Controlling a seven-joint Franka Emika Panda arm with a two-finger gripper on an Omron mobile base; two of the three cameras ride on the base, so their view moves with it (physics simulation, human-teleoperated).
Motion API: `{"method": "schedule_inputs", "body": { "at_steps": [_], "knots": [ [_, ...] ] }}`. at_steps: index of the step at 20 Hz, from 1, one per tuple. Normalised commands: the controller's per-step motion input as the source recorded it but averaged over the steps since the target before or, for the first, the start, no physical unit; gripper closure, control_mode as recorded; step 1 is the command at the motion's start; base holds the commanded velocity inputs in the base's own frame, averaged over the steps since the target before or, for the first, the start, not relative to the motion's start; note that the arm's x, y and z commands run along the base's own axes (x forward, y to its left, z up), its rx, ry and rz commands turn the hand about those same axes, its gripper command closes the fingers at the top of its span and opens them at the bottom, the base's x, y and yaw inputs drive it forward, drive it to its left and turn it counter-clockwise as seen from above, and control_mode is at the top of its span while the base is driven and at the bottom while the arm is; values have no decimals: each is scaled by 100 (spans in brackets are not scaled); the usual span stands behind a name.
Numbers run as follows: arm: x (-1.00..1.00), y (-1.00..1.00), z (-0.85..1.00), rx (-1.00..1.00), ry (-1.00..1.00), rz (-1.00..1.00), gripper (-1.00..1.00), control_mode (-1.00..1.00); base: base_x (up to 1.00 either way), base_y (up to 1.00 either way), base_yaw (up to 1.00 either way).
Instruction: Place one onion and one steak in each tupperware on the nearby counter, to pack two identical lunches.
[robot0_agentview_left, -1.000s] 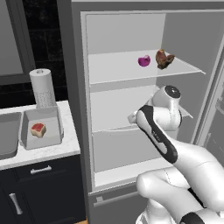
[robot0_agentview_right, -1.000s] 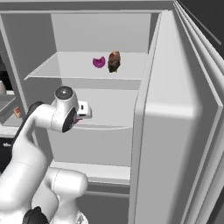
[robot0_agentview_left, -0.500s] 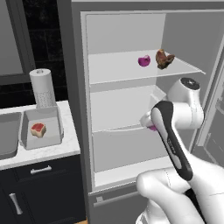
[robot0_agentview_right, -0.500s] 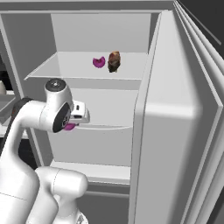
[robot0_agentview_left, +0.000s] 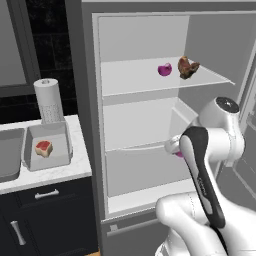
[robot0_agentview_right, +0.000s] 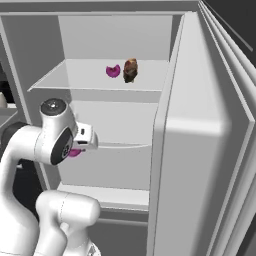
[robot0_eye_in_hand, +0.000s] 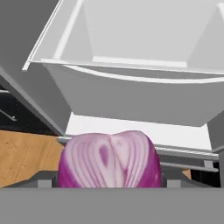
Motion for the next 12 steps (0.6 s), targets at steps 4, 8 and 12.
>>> {"method": "schedule_inputs", "body": {
  "at_steps": [4, 8, 12],
  "knots": [
    [0, 0, 0, 0, 0, 0, 100, 100, -51, 23, 0],
    [0, 0, 0, 0, 0, 0, 100, 100, -41, 95, -1],
    [0, 0, 0, 0, 0, 0, 100, 100, -24, 100, -4]
  ]
}}
